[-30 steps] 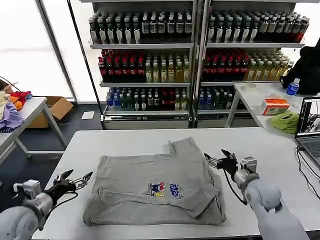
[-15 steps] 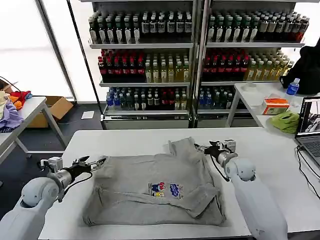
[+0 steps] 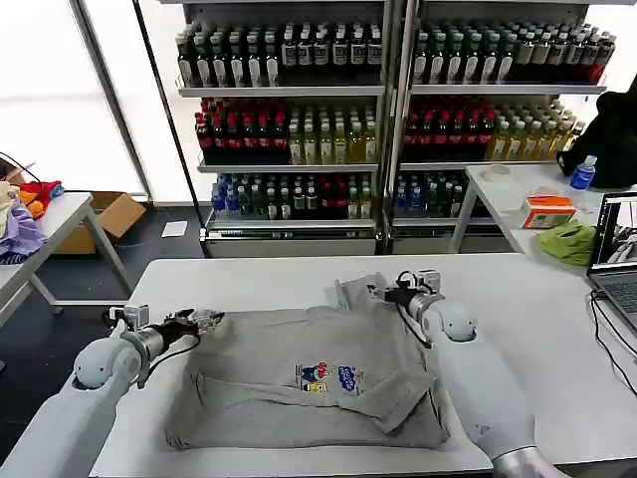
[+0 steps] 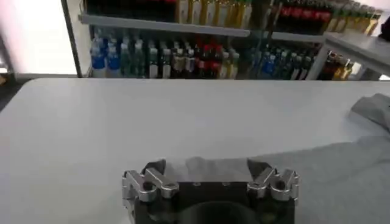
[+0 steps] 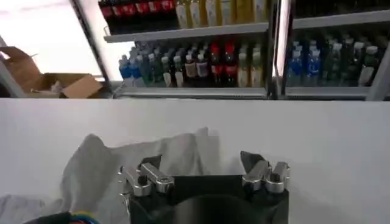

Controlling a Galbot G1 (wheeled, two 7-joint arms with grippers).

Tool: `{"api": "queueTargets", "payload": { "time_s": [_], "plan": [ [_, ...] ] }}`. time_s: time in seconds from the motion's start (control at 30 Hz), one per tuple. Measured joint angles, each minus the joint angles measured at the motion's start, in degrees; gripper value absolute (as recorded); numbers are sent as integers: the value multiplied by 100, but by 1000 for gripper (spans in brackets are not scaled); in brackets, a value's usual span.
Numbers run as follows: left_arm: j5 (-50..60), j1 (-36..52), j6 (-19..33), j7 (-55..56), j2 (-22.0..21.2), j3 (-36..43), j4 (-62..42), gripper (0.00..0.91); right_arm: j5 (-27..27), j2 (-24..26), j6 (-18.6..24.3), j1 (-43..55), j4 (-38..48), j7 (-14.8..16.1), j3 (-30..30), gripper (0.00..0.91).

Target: Fold and organize the clothes.

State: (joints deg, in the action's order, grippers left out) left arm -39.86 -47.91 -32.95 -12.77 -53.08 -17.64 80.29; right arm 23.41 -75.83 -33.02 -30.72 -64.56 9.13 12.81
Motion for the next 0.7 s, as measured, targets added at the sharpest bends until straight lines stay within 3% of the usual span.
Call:
{"api": "queueTargets", "payload": {
  "time_s": [0.03,0.07,0.1,0.17,0.7],
  "plan": [
    [0,12,2,-9,0,14,-21,625,-15,-18,1,26,43,1,-13,312],
    [0,19,8,-16,-2,25,-48,232,-33,-41,2,58,96,2,-30,60],
    [0,26,10,-22,-6,30,-72,151,-47,-62,6,79,133,2,-45,0],
    [6,31,16,-26,-27,30,-130,20,-57,-97,14,101,179,15,-76,0],
    [54,-249,21,-173,92,-23,24,10,-90,-213,13,155,339,26,-108,0]
  ]
}}
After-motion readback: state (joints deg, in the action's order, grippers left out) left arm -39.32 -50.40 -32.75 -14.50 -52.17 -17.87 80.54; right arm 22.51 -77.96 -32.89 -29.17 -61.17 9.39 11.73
